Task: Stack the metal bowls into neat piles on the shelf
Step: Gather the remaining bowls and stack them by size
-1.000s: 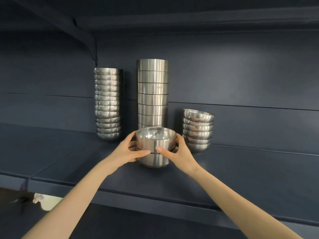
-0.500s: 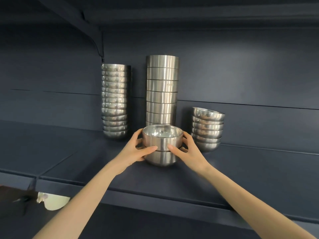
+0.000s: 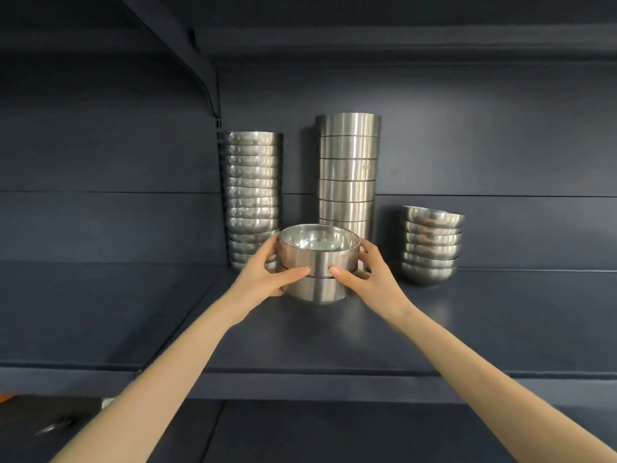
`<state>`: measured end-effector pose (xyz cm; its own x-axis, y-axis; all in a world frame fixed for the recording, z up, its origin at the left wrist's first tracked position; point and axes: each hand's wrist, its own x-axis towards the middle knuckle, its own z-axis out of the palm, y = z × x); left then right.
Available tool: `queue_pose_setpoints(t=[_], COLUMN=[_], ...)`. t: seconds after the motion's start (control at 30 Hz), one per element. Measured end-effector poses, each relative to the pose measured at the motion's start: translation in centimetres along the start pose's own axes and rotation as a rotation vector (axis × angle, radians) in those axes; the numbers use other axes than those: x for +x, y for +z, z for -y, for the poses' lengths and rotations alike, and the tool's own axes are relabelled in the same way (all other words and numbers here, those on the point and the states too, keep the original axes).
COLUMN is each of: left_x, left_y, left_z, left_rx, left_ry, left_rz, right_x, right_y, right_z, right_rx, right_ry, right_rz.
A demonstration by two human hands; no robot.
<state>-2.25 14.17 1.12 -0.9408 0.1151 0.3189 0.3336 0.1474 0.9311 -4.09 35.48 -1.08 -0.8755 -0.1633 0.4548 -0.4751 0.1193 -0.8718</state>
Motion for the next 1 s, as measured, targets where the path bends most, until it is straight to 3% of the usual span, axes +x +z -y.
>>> queue_pose_setpoints(t=[0.17, 0.53, 1.0], left_x=[-2.3, -6.0, -1.6], left_y=[-6.9, -20.1, -32.2], left_z=[-1.1, 0.3, 3.5], left_rx=[0.020, 0.060, 0.124], left_ry=[0.061, -0.006, -0.047], left_rz=[-0.014, -0.173, -0.235], right_x=[0.9, 4.2, 13.2], right_y=[6.7, 20.5, 31.6], right_z=[2.1, 4.0, 2.4], right_rx=[-0.027, -0.049, -0.051], right_ry=[-0.029, -0.040, -0.022], right_rz=[0.063, 0.170, 0.306])
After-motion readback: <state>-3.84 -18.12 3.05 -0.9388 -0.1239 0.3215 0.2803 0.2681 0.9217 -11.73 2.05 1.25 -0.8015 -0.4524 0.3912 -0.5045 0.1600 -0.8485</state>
